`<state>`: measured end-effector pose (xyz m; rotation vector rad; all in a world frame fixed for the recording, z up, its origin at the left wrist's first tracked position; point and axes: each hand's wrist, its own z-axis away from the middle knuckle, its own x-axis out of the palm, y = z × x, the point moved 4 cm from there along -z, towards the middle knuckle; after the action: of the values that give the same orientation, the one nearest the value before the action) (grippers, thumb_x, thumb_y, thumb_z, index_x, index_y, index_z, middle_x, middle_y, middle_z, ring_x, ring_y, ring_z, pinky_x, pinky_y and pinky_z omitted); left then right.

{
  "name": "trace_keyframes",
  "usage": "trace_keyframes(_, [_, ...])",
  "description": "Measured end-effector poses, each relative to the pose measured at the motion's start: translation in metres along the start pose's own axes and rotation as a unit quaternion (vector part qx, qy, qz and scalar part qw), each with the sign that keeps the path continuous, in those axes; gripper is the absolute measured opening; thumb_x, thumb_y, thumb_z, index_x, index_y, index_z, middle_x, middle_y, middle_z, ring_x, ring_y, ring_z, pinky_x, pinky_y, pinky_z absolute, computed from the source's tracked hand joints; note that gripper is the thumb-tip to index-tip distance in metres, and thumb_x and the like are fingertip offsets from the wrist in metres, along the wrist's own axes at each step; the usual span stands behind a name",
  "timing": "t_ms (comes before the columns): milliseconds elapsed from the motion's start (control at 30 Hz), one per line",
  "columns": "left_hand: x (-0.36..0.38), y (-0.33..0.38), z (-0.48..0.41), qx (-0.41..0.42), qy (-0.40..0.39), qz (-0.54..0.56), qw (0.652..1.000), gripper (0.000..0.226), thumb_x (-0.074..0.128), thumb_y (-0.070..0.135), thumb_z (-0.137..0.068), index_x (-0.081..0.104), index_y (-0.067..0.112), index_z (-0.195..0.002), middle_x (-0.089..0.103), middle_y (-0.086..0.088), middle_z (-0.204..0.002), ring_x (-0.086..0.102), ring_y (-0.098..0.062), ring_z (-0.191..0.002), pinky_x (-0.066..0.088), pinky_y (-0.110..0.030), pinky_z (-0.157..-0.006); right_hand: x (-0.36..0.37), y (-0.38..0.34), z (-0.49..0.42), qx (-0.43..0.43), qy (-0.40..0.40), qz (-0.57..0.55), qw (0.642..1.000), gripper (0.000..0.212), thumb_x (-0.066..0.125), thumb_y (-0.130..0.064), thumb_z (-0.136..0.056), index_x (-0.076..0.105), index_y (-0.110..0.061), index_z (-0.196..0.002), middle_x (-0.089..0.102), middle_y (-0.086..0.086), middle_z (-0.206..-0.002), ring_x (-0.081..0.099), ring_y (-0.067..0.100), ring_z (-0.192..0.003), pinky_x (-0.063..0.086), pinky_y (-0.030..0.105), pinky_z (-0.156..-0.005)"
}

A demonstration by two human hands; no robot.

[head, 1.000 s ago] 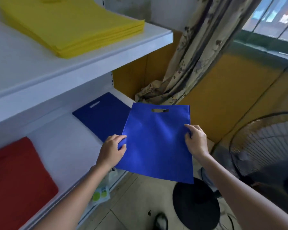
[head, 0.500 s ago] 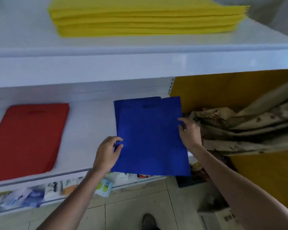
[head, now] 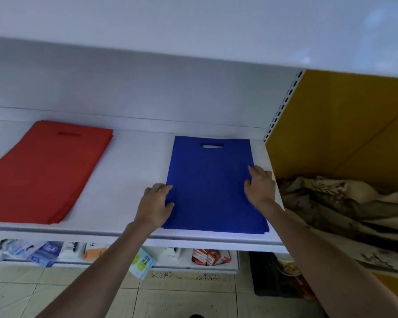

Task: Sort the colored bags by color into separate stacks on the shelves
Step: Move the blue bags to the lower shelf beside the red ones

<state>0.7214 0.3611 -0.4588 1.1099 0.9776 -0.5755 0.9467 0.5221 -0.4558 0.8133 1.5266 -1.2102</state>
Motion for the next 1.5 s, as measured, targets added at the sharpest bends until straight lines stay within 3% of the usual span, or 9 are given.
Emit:
trace_keyframes(100, [0.004, -0.001, 0.0, -0.028, -0.02, 0.004, 0.999, 0.052, 0.054, 0.02, -0.092, 0.035, 0.016, -0.141, 0.038, -0.01, -0.136, 0.043, -0.024, -0.12, 0.037, -0.028, -0.102, 0.009, 0.007, 0.004, 0.037, -0.046, 0.023, 0.998, 0.042, 0.042, -0.02, -0.097, 0.04, -0.011, -0.139, 0.039, 0.016, -0.138, 0.035, 0.031, -0.125, 0.039, 0.04, -0.097])
trace_keyframes(400, [0.008, 0.012, -0.005, -0.052, 0.015, -0.003, 0.999, 0.047, 0.052, 0.023, -0.093, 0.038, 0.017, -0.137, 0.041, -0.007, -0.135, 0.048, -0.024, -0.117, 0.046, -0.033, -0.093, 0.006, 0.015, -0.003, 0.036, -0.04, -0.003, 0.999, 0.037, 0.044, -0.015, -0.097, 0.046, -0.011, -0.134, 0.044, 0.017, -0.128, 0.044, 0.031, -0.115, 0.045, 0.037, -0.084])
trace_keyframes(500, [0.001, 0.007, 0.002, -0.065, 0.014, 0.008, 0.998, 0.042, 0.049, 0.027, -0.094, 0.041, 0.015, -0.134, 0.043, -0.009, -0.132, 0.05, -0.025, -0.114, 0.047, -0.035, -0.09, -0.002, 0.008, 0.004, 0.02, 0.006, 0.025, 0.999, 0.036, 0.045, -0.013, -0.095, 0.049, -0.008, -0.13, 0.048, 0.019, -0.125, 0.044, 0.032, -0.114, 0.043, 0.041, -0.085])
trace_keyframes(600, [-0.026, -0.007, 0.019, -0.084, 0.029, 0.049, 0.995, 0.04, 0.052, 0.024, -0.092, 0.047, 0.014, -0.13, 0.046, -0.011, -0.128, 0.054, -0.027, -0.109, 0.047, -0.037, -0.091, -0.011, -0.03, 0.016, -0.049, 0.042, 0.007, 0.998, 0.035, 0.052, -0.006, -0.087, 0.057, -0.004, -0.121, 0.054, 0.02, -0.117, 0.048, 0.037, -0.108, 0.041, 0.046, -0.083])
trace_keyframes(833, [-0.166, -0.077, 0.09, -0.103, 0.178, 0.037, 0.978, 0.028, 0.063, 0.002, -0.076, 0.066, 0.005, -0.104, 0.057, -0.018, -0.107, 0.053, -0.035, -0.104, 0.04, -0.037, -0.096, -0.046, -0.207, 0.05, -0.163, -0.018, -0.143, 0.976, 0.045, 0.045, -0.002, -0.088, 0.047, -0.007, -0.133, 0.048, 0.013, -0.13, 0.047, 0.029, -0.117, 0.044, 0.043, -0.092])
trace_keyframes(1000, [-0.28, -0.133, 0.166, -0.127, 0.254, 0.022, 0.959, 0.028, 0.064, 0.003, -0.077, 0.066, 0.009, -0.104, 0.057, -0.015, -0.108, 0.055, -0.032, -0.102, 0.042, -0.037, -0.096, -0.068, -0.37, 0.107, -0.283, -0.068, -0.224, 0.93, 0.046, 0.048, -0.003, -0.085, 0.05, -0.011, -0.13, 0.053, 0.01, -0.124, 0.055, 0.026, -0.111, 0.046, 0.038, -0.091])
trace_keyframes(1167, [-0.386, -0.198, 0.248, -0.137, 0.289, 0.042, 0.947, 0.023, 0.058, 0.006, -0.084, 0.064, 0.012, -0.106, 0.056, -0.005, -0.104, 0.056, -0.021, -0.097, 0.046, -0.034, -0.087, -0.093, -0.521, 0.179, -0.382, -0.061, -0.277, 0.88, 0.048, 0.045, 0.003, -0.077, 0.058, -0.013, -0.121, 0.061, 0.01, -0.116, 0.061, 0.029, -0.103, 0.049, 0.043, -0.089])
trace_keyframes(1300, [-0.464, -0.236, 0.29, -0.143, 0.327, 0.01, 0.934, 0.024, 0.057, 0.011, -0.088, 0.062, 0.014, -0.111, 0.052, -0.003, -0.104, 0.053, -0.02, -0.102, 0.043, -0.03, -0.083, -0.127, -0.614, 0.223, -0.442, -0.056, -0.281, 0.85, 0.047, 0.042, 0.004, -0.082, 0.054, -0.013, -0.124, 0.057, 0.008, -0.118, 0.058, 0.024, -0.106, 0.048, 0.036, -0.087])
trace_keyframes(1500, [-0.558, -0.263, 0.291, -0.114, 0.396, -0.005, 0.911, 0.024, 0.058, 0.012, -0.087, 0.062, 0.014, -0.111, 0.051, -0.003, -0.107, 0.053, -0.018, -0.102, 0.045, -0.034, -0.087, -0.219, -0.737, 0.232, -0.509, 0.051, -0.344, 0.787, 0.043, 0.046, 0.002, -0.083, 0.054, -0.006, -0.124, 0.06, 0.012, -0.115, 0.06, 0.027, -0.097, 0.048, 0.038, -0.085])
